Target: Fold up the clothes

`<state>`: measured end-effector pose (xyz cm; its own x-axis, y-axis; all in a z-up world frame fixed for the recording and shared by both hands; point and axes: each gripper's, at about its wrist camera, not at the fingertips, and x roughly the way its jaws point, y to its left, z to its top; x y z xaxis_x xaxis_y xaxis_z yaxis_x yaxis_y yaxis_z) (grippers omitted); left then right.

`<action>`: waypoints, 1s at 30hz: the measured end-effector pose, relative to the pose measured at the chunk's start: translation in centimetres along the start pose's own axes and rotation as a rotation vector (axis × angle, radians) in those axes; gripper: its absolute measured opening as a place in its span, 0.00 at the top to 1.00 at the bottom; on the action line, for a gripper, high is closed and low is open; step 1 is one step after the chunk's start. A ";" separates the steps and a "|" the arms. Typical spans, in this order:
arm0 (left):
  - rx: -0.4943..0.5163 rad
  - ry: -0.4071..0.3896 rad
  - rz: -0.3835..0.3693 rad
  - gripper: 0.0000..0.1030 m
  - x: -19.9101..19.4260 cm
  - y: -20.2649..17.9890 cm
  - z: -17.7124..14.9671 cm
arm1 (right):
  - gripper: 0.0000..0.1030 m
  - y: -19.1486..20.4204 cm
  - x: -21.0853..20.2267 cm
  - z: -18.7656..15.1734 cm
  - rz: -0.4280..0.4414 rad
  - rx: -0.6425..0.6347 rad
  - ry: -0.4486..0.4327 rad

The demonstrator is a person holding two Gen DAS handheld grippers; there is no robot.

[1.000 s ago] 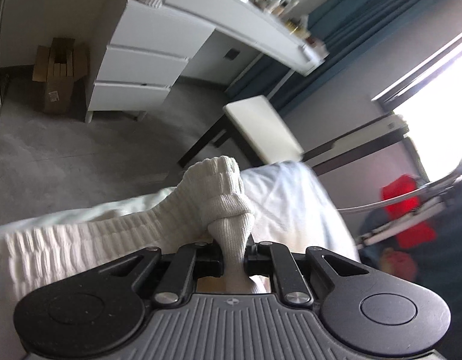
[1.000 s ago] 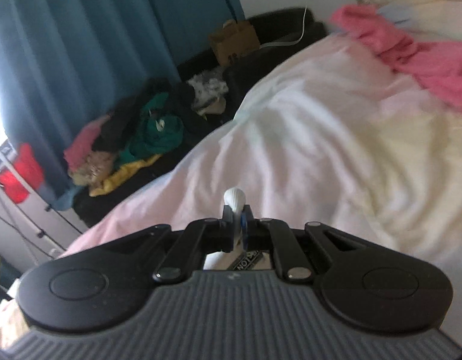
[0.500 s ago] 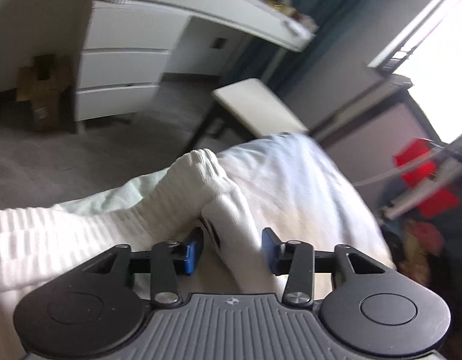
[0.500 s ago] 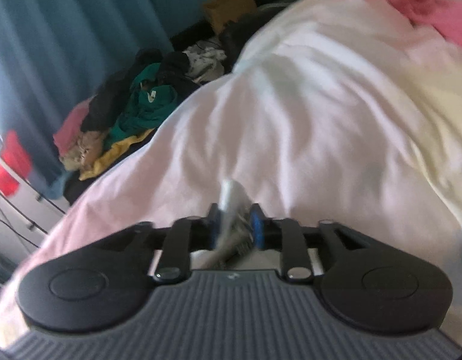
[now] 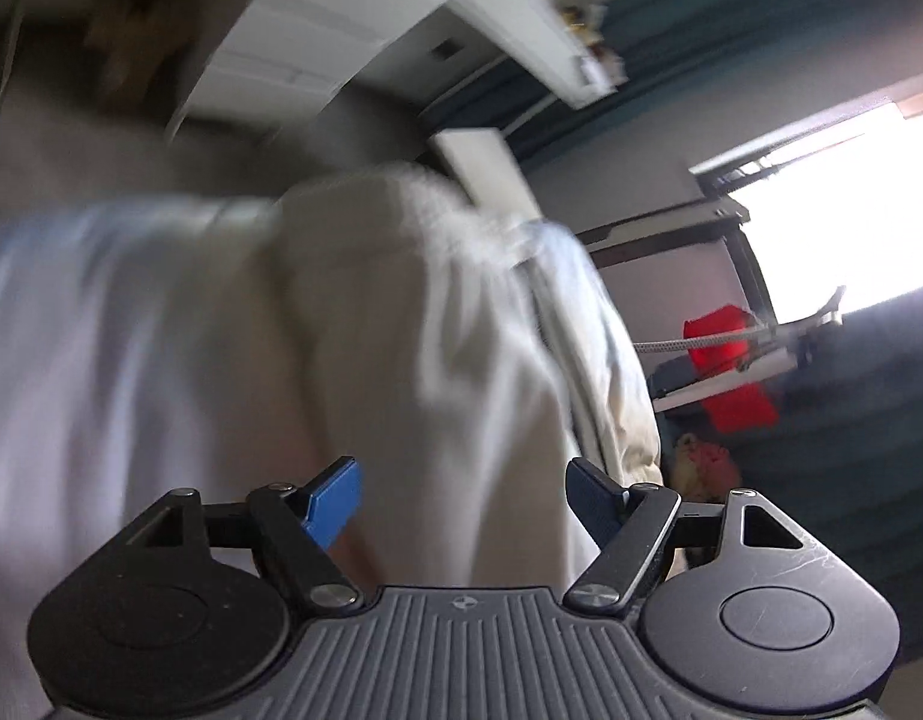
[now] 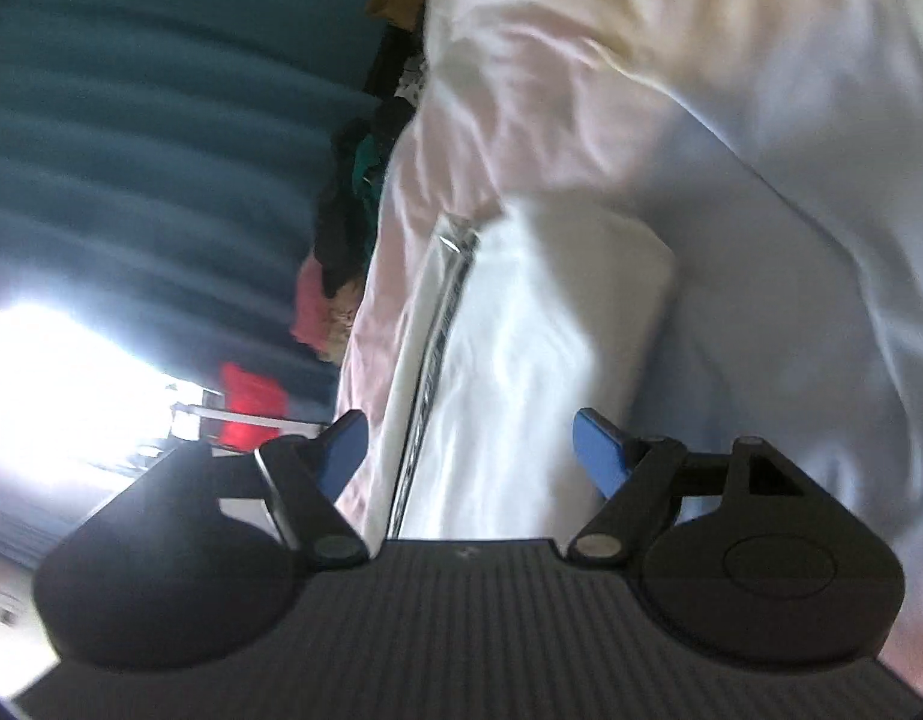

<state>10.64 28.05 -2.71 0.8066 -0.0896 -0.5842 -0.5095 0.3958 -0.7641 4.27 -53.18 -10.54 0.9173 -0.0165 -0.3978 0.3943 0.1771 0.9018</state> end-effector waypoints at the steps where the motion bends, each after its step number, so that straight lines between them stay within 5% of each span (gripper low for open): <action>1: -0.036 0.011 0.005 0.26 0.2 1.1 -0.1 | 0.25 -0.7 0.0 -0.3 0.004 0.012 0.016; 5: -0.141 0.016 0.055 0.30 1.8 4.0 -0.3 | 0.26 -2.8 0.8 -1.3 0.005 0.040 0.083; 11: -0.110 -0.070 0.000 0.32 4.6 3.0 0.6 | 0.30 -3.2 3.9 -1.0 0.036 0.024 0.032; 16: -0.107 -0.198 -0.001 0.52 6.0 3.2 2.1 | 0.36 -3.3 5.2 -0.5 0.025 0.011 -0.049; 18: -0.153 -0.211 -0.018 0.69 6.5 3.7 2.7 | 0.39 -3.4 5.1 -0.3 0.019 0.015 -0.074; 20: -0.148 -0.222 -0.008 0.76 6.3 3.2 2.4 | 0.65 -3.5 5.1 -0.1 0.014 0.020 -0.099; 22: -0.142 -0.249 -0.022 0.82 5.5 2.9 2.3 | 0.79 -3.6 5.1 0.1 0.009 0.024 -0.124; 30: -0.008 -0.351 -0.145 0.89 1.2 -1.1 2.1 | 0.87 -2.5 3.1 1.2 0.046 0.003 -0.185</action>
<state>12.76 29.44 -2.01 0.9236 0.1748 -0.3412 -0.3832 0.3950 -0.8350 6.18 -54.86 -13.87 0.9287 -0.1895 -0.3188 0.3520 0.1791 0.9187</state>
